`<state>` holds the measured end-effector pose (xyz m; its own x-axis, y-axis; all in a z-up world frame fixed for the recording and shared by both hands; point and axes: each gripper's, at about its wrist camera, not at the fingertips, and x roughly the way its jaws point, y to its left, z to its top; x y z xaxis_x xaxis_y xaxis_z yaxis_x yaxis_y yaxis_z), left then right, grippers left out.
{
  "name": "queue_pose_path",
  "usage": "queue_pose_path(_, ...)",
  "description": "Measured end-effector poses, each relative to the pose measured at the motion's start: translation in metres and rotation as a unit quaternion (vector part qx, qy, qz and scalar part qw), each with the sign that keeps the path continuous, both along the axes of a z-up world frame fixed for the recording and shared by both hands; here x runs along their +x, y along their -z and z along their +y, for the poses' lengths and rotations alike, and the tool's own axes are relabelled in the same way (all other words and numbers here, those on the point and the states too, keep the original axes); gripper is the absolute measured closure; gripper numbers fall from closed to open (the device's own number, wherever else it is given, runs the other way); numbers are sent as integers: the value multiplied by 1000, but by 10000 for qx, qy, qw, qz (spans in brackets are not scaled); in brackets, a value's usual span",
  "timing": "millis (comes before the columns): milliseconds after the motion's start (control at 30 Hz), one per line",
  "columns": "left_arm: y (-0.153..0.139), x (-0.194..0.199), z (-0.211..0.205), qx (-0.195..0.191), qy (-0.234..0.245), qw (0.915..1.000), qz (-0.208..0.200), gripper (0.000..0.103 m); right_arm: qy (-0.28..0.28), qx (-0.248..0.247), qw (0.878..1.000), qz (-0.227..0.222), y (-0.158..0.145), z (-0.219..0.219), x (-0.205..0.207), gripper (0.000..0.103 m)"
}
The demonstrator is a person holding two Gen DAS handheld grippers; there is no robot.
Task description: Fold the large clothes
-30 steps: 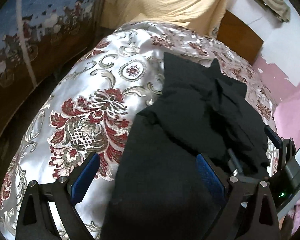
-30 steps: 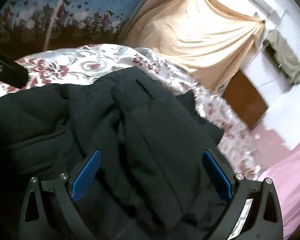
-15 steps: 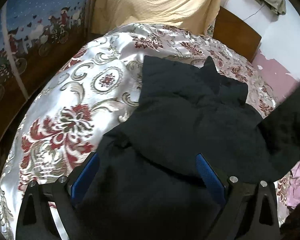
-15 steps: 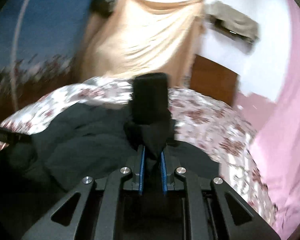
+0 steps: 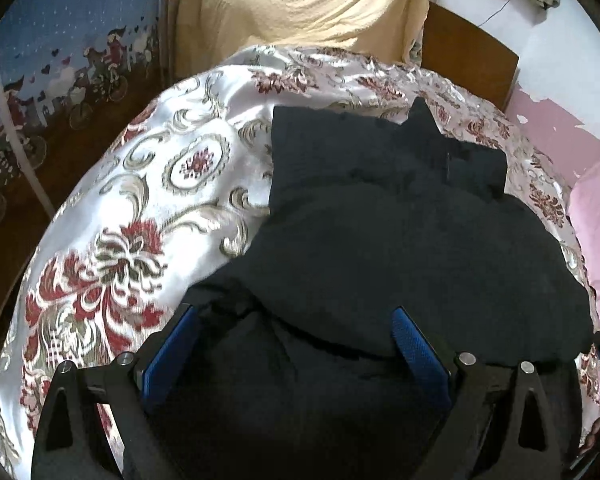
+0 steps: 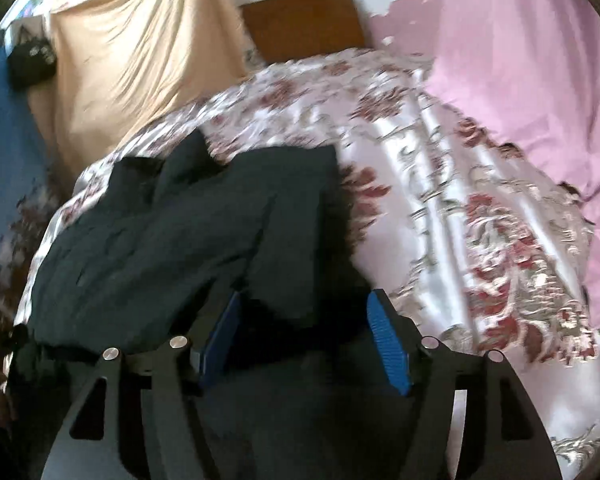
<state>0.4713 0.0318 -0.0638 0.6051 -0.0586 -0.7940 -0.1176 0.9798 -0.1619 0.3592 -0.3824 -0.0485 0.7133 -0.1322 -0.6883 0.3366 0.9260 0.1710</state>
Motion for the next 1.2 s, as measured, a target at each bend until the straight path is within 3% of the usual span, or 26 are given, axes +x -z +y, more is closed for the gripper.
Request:
queue_pose_path(133, 12, 11, -7, 231, 14, 9997, 80, 6, -629, -253, 9975, -207, -7, 23, 21, 43)
queue_pose_path(233, 23, 14, -14, 506, 45, 9986, 170, 2, -1275, -647, 9897, -84, 1, 58, 42, 43)
queue_pose_path(300, 30, 15, -17, 629, 81, 9978, 197, 0, -1448, -579, 9876, 163, 16, 65, 57, 43)
queue_pose_path(500, 45, 11, -18, 652, 121, 9977, 135, 0, -1543, -99, 9873, 350, 49, 56, 72, 40)
queue_pose_path(667, 52, 7, -16, 465, 111, 9988, -37, 0, -1580, -259, 9865, 331, 58, 62, 71, 39)
queue_pose_path(900, 57, 3, -14, 336, 105, 9991, -228, 0, -1591, -104, 9868, 286, 65, 58, 72, 39)
queue_pose_path(1200, 57, 6, -16, 476, 106, 9986, -179, 0, -1553, -201, 9872, 294, 65, 62, 73, 37)
